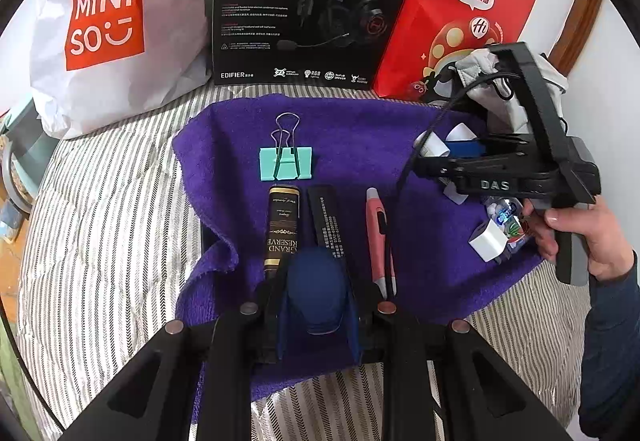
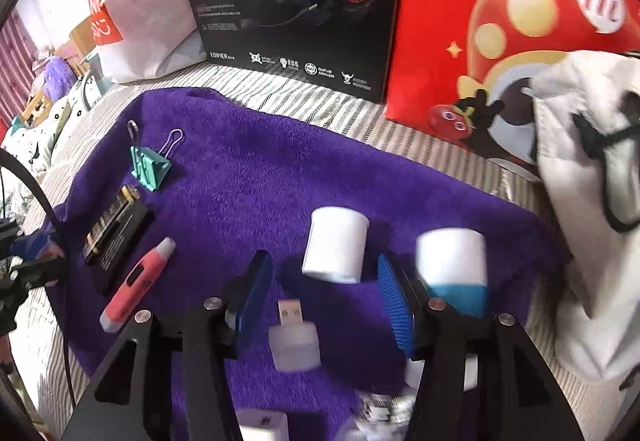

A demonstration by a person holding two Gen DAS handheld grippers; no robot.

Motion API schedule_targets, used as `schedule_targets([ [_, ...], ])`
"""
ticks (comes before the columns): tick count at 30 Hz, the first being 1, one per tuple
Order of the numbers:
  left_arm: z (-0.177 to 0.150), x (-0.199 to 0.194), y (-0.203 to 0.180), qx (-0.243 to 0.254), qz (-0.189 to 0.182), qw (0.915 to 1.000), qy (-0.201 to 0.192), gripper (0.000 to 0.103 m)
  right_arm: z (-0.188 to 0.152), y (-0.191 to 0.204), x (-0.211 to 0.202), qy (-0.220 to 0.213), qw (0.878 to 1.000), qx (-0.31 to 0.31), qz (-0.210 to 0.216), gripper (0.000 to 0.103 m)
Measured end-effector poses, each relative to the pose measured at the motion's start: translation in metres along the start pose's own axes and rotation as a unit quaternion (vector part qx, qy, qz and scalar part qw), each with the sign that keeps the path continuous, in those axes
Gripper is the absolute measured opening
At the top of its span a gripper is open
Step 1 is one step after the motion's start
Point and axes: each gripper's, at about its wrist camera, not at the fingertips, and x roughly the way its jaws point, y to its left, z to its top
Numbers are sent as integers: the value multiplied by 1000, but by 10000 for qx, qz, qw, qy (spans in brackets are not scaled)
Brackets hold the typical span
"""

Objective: Organize rigid objects
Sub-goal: 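Set the pink-blue jar beside the pen while the right sets the tape roll on the towel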

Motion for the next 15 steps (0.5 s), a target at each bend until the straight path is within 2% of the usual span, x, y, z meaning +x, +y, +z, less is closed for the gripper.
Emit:
schedule_targets([
  [8, 2, 1, -1, 7, -14, 10000, 21, 22, -30, -6, -48, -286, 9995, 141, -20, 55],
  [15, 13, 11, -17, 153, -54, 9998, 66, 22, -79, -10, -99, -511, 9981, 324, -106, 56],
])
